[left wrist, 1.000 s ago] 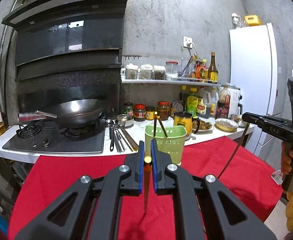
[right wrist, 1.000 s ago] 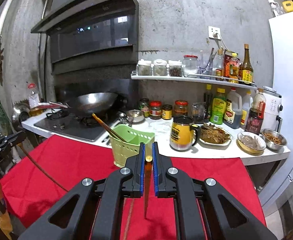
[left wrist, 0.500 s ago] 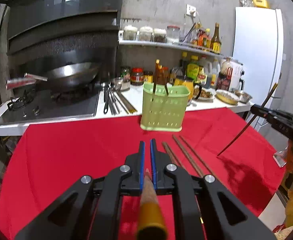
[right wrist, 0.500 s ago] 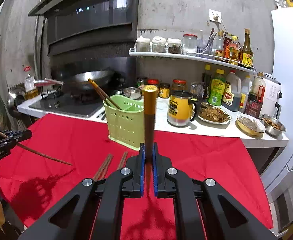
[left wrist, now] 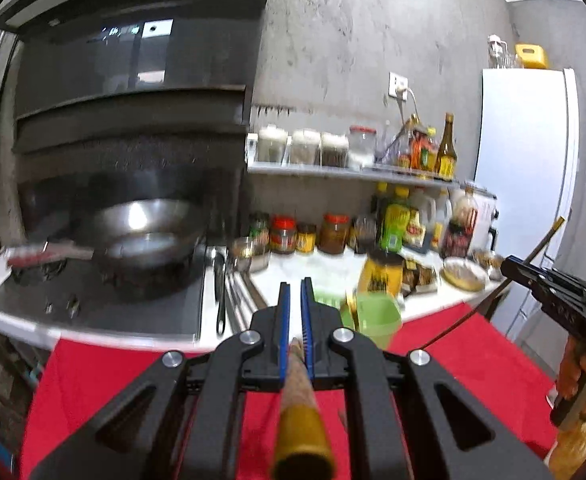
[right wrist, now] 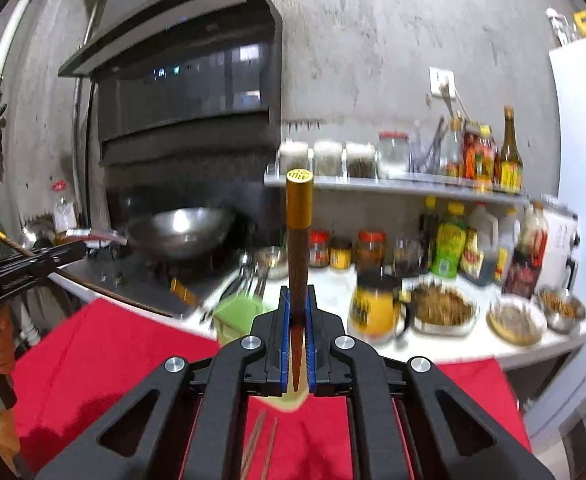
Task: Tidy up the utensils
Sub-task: 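Lower the chopstick into the green holder and open the right tool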
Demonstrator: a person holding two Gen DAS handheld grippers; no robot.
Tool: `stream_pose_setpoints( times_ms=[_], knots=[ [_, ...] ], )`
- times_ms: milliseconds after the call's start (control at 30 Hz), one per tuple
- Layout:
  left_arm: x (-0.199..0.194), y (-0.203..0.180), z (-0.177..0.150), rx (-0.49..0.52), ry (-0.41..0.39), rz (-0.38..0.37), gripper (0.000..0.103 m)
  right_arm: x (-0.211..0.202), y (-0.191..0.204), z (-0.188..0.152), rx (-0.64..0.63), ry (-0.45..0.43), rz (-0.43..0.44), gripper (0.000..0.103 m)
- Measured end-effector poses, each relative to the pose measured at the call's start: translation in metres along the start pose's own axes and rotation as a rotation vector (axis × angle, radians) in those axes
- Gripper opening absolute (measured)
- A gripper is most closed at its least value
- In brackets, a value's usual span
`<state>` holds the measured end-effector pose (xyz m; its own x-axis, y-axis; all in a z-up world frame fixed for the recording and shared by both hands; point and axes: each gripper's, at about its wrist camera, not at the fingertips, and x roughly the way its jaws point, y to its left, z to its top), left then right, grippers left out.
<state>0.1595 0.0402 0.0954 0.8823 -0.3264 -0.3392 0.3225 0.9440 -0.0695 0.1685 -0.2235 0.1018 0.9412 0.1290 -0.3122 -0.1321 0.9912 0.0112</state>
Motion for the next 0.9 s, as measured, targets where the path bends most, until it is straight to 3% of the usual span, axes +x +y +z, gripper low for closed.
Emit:
stream_pose_setpoints(
  times_ms=[133, 200, 433, 600, 667, 700, 767, 900],
  knots=[
    [0.041, -0.005, 0.027, 0.013, 0.017, -0.041, 0.005, 0.025, 0.001, 0.024, -0.005, -0.03, 0.002, 0.007],
    [0.069, -0.01, 0.032, 0.022, 0.061, -0.068, 0.005, 0.041, 0.001, 0.028, -0.01, -0.018, 0.002, 0.007],
    [0.159, -0.023, 0.009, 0.055, 0.295, -0.124, 0.005, 0.097, 0.0, 0.009, -0.016, 0.093, 0.015, 0.007],
    [0.181, -0.027, -0.005, 0.064, 0.372, -0.145, 0.005, 0.129, -0.002, -0.009, -0.017, 0.18, 0.024, 0.009],
    [0.184, -0.028, -0.003, 0.059, 0.363, -0.132, 0.012, 0.135, -0.004, -0.013, -0.013, 0.193, 0.027, 0.015],
    [0.181, -0.027, -0.001, 0.051, 0.349, -0.13, 0.029, 0.133, -0.006, -0.013, -0.006, 0.187, 0.018, 0.028],
    [0.164, -0.022, 0.009, 0.024, 0.281, -0.128, 0.044, 0.122, -0.012, -0.011, 0.013, 0.164, 0.013, 0.038],
    [0.119, -0.019, 0.029, 0.018, 0.167, -0.083, 0.044, 0.081, -0.024, 0.0, 0.021, 0.102, -0.015, 0.041]
  ],
)
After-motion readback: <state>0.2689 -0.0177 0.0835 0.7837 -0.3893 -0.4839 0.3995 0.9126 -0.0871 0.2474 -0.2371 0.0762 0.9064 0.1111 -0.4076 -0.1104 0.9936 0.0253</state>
